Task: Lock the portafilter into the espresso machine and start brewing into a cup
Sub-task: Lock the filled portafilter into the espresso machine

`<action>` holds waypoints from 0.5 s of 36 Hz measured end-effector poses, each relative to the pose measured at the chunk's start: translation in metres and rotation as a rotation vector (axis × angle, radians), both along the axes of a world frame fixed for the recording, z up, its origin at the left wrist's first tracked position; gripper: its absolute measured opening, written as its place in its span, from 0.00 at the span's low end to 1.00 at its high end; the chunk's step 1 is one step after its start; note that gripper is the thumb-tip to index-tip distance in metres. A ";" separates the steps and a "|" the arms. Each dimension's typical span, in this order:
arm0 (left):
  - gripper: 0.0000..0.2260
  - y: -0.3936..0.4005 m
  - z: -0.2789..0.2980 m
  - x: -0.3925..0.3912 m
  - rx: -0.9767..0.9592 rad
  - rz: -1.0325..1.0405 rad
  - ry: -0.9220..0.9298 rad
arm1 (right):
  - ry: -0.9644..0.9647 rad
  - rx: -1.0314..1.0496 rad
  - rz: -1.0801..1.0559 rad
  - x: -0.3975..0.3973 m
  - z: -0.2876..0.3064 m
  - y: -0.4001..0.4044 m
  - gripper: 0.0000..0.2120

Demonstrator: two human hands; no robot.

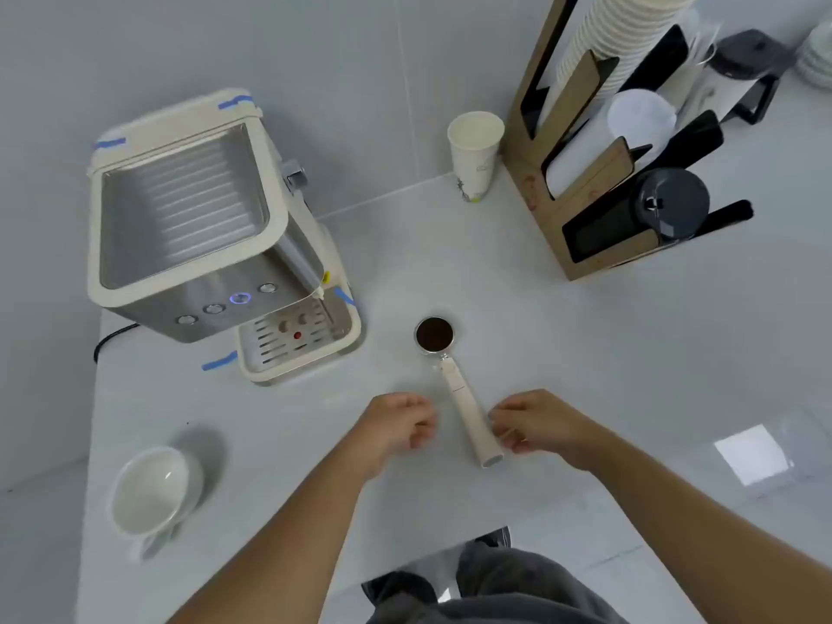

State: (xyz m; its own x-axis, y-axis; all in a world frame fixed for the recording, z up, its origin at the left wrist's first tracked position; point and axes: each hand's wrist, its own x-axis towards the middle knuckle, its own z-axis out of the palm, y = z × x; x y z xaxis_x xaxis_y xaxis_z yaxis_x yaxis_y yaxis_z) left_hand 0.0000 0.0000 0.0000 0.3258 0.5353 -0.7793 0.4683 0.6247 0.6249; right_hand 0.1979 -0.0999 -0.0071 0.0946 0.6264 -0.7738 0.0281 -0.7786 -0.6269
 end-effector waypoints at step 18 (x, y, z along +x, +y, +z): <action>0.03 -0.008 -0.016 0.045 -0.062 0.292 -0.028 | -0.450 0.113 0.145 -0.037 -0.017 -0.006 0.14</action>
